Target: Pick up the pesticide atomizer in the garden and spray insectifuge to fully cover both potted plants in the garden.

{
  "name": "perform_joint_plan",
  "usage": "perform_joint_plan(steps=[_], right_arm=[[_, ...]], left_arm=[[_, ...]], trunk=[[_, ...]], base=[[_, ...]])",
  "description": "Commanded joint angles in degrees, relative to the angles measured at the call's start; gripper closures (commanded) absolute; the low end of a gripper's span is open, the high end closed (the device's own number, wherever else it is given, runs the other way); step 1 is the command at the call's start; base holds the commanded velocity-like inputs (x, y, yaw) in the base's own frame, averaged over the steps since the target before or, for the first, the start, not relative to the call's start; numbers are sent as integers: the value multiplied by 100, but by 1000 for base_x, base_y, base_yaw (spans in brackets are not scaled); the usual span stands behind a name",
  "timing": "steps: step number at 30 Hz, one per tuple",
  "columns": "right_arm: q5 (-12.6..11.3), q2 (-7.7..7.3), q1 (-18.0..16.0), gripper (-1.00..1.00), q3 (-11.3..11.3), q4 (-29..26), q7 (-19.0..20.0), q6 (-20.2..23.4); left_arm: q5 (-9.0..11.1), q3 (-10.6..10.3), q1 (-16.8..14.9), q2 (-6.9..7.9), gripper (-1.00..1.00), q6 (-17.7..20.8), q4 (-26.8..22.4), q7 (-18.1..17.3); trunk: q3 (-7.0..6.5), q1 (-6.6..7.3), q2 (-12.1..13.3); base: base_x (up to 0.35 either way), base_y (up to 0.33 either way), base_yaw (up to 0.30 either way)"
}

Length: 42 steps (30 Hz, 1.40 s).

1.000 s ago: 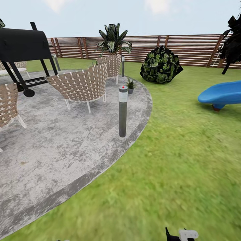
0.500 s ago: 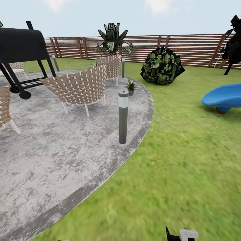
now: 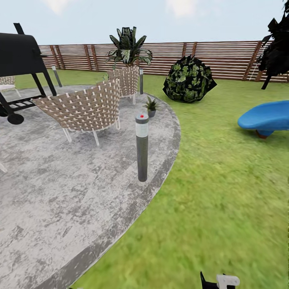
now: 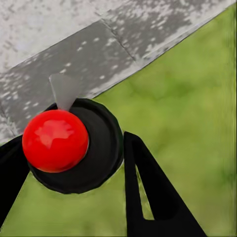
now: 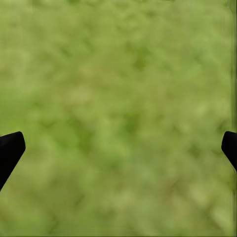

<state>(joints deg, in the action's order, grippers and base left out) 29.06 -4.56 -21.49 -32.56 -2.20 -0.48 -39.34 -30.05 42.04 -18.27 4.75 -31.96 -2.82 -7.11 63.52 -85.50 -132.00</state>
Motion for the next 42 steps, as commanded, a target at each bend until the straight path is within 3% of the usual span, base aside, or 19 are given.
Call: perform_joint_plan(steps=[1,42], right_arm=[[55,-1,-5,-100,-48,6,-5,-17],[64,-1,-5,-100,-40,18,4,-13]], left_arm=[[-19,50,-1,4,100,-10,1,-36],[-19,47,-1,9,100,-8,1,-36]], trunk=[[4,-3,-1],[4,-3,-1]], base=[[339,0,-258],[337,-15,-262]])
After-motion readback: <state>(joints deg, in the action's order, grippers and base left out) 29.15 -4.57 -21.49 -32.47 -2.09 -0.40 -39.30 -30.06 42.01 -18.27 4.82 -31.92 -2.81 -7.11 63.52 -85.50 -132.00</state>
